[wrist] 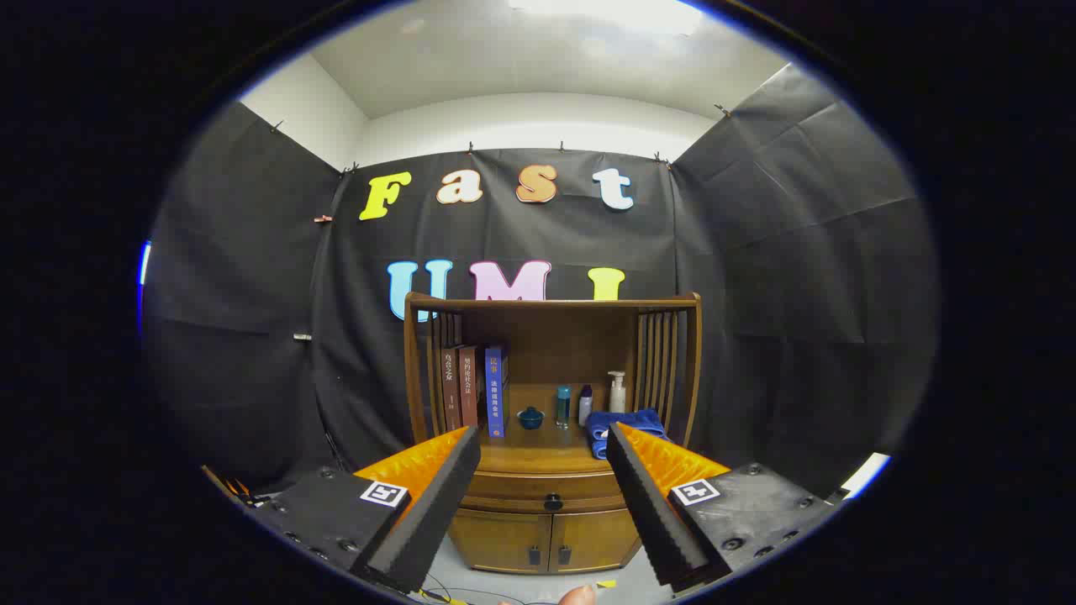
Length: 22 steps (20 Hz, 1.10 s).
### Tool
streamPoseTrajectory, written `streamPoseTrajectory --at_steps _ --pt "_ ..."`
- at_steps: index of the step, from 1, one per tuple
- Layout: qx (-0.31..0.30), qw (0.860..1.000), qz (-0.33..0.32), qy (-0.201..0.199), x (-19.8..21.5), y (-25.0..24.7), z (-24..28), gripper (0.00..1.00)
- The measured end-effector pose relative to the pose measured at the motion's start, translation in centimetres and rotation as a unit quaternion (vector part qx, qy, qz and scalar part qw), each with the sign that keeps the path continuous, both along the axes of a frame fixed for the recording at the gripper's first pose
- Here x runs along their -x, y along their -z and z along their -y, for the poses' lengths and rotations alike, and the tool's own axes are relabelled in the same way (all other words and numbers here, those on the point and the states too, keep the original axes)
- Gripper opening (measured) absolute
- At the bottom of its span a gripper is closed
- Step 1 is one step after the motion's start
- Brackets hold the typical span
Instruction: Pull open the drawer, take out the items inside it, and place them on the countertop above the cabinet.
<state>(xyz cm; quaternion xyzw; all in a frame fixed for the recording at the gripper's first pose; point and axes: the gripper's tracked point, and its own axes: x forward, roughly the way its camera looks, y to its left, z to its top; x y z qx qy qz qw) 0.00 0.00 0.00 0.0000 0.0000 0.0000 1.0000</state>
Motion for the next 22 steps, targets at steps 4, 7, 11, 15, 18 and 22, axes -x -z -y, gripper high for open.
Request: streamPoseTrajectory --at_steps 4,7,11,15,18,22 --pt "0.001 1.0 0.0 0.0 0.1 0.0 0.0 0.98" --pt "-0.001 1.0 -0.001 0.001 0.2 0.0 0.1 0.98" --pt "-0.002 1.0 -0.002 0.002 0.3 0.1 0.3 0.98" --pt "-0.001 1.0 -0.002 0.002 -0.4 0.2 0.6 0.98" --pt "-0.005 1.0 0.012 0.005 -1.8 -0.6 1.4 0.98" --pt "-0.006 1.0 0.02 0.0 -6.1 1.0 2.5 0.98"
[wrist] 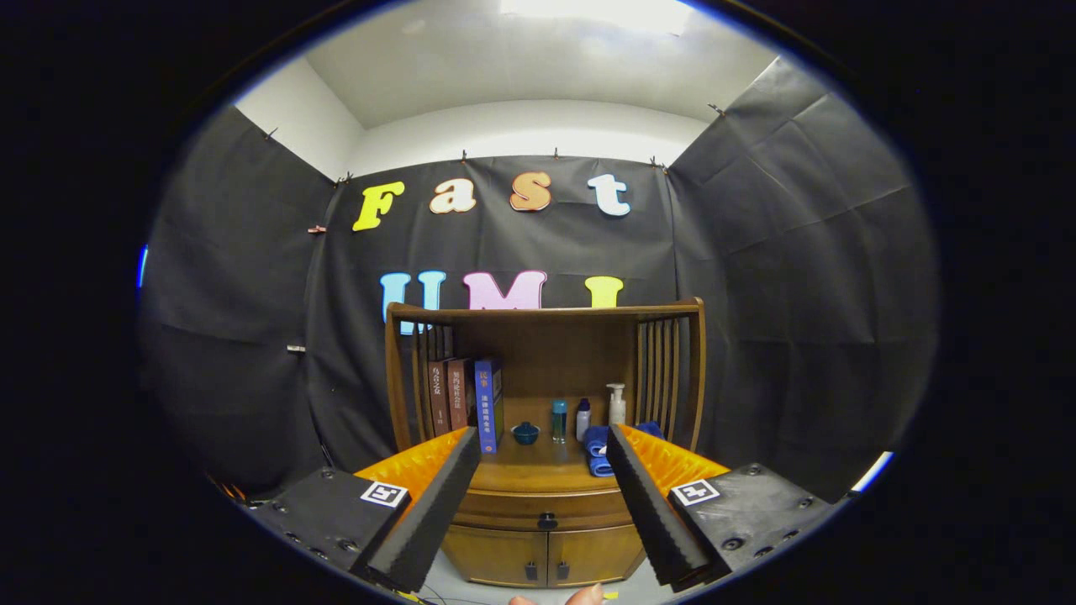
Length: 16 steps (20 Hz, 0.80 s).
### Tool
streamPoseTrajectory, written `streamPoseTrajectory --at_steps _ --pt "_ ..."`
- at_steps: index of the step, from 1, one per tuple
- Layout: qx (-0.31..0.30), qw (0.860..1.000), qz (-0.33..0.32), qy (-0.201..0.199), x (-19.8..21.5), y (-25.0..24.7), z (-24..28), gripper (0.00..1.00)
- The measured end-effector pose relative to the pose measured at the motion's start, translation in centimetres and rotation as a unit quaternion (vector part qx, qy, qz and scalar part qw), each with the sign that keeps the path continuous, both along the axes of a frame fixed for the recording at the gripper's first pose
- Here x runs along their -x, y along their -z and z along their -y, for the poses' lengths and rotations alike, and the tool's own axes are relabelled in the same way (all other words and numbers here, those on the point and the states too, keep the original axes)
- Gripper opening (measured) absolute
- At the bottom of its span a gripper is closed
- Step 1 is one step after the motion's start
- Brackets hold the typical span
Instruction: Pull open the drawer, take out the items inside it, and place them on the countertop above the cabinet.
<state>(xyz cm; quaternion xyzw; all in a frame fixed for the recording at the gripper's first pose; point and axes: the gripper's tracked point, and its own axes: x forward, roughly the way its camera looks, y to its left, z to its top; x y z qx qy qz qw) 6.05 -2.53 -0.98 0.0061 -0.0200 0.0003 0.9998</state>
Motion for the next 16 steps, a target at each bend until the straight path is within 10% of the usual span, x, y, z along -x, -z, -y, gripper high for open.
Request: streamPoseTrajectory --at_steps 16 --pt "0.024 0.994 -0.103 -0.007 -15.8 25.8 -0.8 0.99"
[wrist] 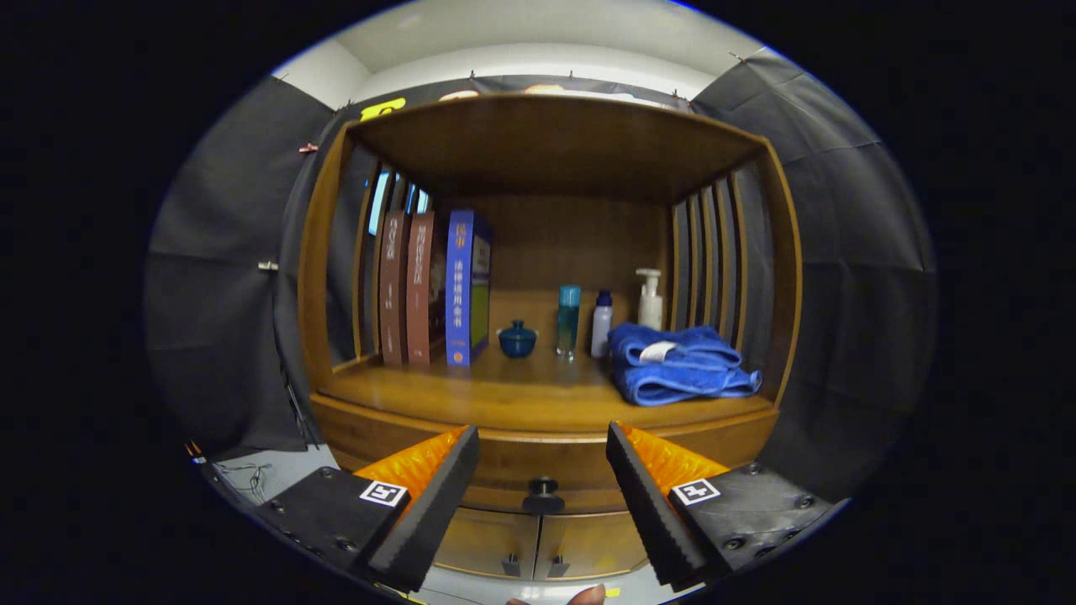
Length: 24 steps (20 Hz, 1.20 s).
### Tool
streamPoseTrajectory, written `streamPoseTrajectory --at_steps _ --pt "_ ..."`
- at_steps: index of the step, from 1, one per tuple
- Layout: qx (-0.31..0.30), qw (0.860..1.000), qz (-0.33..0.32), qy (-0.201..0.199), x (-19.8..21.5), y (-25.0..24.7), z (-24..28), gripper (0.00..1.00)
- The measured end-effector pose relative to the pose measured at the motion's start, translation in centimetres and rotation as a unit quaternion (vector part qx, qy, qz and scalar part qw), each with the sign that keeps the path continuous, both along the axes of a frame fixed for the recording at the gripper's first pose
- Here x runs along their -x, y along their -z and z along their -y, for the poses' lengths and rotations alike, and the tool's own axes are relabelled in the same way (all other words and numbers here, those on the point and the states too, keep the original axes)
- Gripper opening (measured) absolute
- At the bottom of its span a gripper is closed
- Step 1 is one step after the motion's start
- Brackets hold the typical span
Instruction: Pull open the drawer, take out the items inside it, and place them on the countertop above the cabinet.
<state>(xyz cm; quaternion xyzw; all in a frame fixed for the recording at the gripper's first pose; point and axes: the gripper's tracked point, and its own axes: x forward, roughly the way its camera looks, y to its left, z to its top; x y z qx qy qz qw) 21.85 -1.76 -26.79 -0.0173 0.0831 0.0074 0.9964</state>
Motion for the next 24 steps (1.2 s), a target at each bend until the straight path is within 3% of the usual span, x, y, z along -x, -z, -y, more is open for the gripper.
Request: streamPoseTrajectory --at_steps 5,9,13,16,18,20,24 --pt "-0.016 0.998 -0.055 0.008 -1.8 6.8 0.3 0.99" --pt "-0.014 0.997 -0.07 0.015 -3.0 8.3 0.6 0.96" --pt "-0.004 0.995 -0.099 0.019 -3.7 9.8 1.0 0.54" --pt "-0.016 0.995 -0.089 0.028 -4.2 10.2 1.0 0.5" --pt "-0.009 0.995 -0.091 0.025 -3.9 10.2 1.1 0.35" --pt "-0.006 0.995 -0.098 0.022 -3.7 10.2 1.2 0.26" --pt "-0.009 0.994 -0.108 0.021 -1.0 9.8 1.3 0.26"
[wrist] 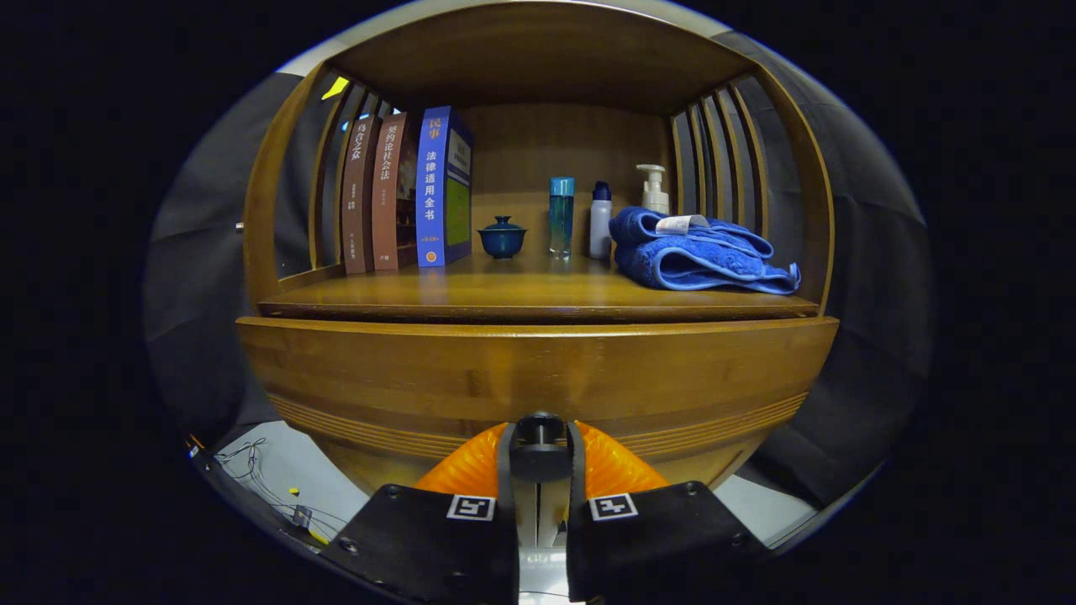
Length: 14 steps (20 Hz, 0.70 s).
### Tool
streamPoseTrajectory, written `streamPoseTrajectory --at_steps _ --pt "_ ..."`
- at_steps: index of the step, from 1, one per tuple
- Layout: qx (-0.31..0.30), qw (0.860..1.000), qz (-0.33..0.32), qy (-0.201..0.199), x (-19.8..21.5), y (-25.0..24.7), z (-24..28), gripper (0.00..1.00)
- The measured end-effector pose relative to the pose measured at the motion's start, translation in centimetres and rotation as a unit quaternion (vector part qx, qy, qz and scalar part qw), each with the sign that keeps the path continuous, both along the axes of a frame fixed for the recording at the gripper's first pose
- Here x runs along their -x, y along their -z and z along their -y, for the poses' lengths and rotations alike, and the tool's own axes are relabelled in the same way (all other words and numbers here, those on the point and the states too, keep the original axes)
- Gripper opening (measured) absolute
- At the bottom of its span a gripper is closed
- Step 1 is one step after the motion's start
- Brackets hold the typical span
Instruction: Pull open the drawer, take out the items inside it, and place them on the countertop above the cabinet.
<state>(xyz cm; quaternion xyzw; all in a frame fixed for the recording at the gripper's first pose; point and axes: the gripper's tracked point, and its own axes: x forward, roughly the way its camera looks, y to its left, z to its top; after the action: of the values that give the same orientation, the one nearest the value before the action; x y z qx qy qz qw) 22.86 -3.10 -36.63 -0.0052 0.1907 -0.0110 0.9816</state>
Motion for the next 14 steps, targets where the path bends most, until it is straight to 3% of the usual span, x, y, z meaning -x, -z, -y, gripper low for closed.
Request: streamPoseTrajectory --at_steps 14 --pt "-0.014 1.0 0.002 -0.008 11.4 -1.5 0.5 0.26"
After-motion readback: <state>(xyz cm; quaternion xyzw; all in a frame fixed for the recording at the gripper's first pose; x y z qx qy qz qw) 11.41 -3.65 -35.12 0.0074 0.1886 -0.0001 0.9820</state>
